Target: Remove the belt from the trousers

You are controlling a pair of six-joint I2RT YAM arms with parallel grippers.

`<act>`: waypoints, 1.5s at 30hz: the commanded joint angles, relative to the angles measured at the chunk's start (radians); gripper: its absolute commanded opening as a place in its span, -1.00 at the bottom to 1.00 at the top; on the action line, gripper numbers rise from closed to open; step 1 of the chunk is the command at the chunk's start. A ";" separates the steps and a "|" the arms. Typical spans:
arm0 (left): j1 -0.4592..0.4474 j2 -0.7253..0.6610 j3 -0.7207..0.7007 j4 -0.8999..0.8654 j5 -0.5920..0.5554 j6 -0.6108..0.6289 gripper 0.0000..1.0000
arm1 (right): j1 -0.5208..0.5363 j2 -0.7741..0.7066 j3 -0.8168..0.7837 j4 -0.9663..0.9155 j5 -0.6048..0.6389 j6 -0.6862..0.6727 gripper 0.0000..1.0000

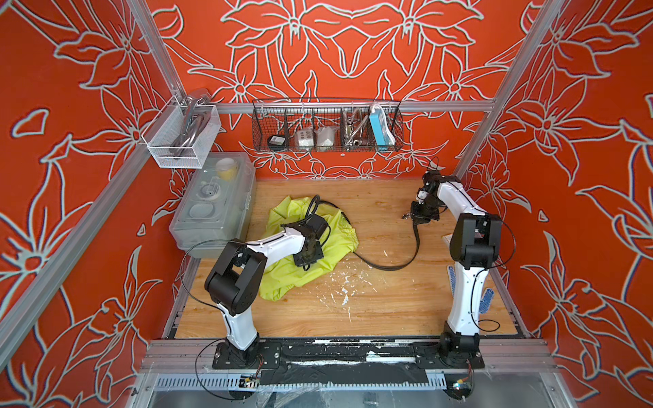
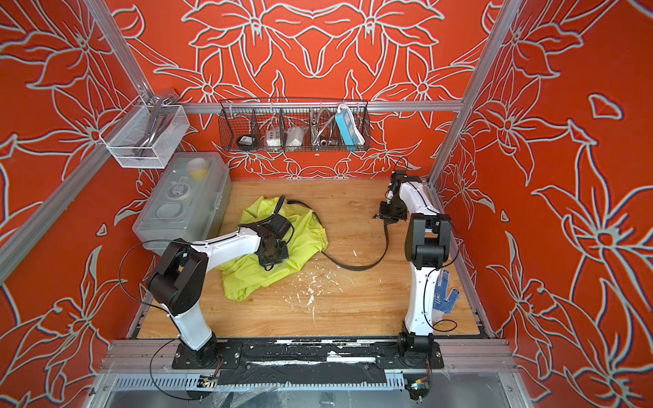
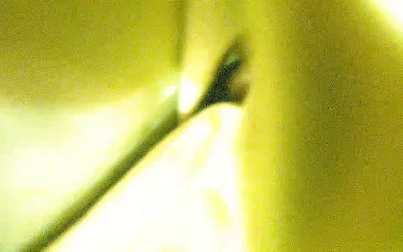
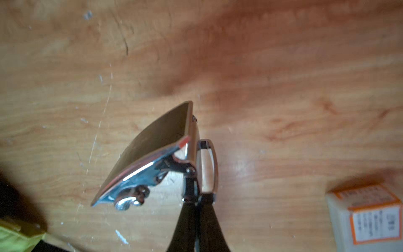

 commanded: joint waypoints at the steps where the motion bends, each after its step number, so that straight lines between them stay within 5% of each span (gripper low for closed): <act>1: 0.007 -0.032 -0.018 -0.069 -0.028 -0.027 -1.00 | 0.004 0.057 0.045 0.018 0.001 -0.027 -1.00; 10: 0.007 -0.028 -0.009 -0.075 -0.036 -0.023 -1.00 | 0.007 0.142 0.096 0.004 -0.034 -0.048 -0.93; 15: 0.007 -0.020 -0.022 -0.050 -0.027 -0.025 -1.00 | 0.042 0.034 0.163 -0.094 0.050 -0.098 0.27; 20: 0.007 0.005 -0.016 -0.022 0.014 -0.025 -1.00 | 0.063 -0.181 0.074 -0.091 0.117 -0.098 0.75; 23: 0.006 0.020 -0.003 -0.014 0.026 -0.010 -1.00 | 0.117 -0.349 -0.045 -0.052 0.048 -0.089 0.98; 32: 0.006 0.051 0.020 -0.007 0.033 -0.004 -1.00 | 0.462 -0.548 -0.493 0.138 -0.149 -0.142 0.87; 39: 0.006 0.023 -0.007 -0.006 0.023 -0.006 -1.00 | 0.520 -0.524 -0.612 0.234 0.014 -0.217 0.84; 45: 0.005 0.011 -0.018 -0.009 0.018 -0.006 -1.00 | 0.524 -0.454 -0.556 0.246 0.011 -0.227 0.77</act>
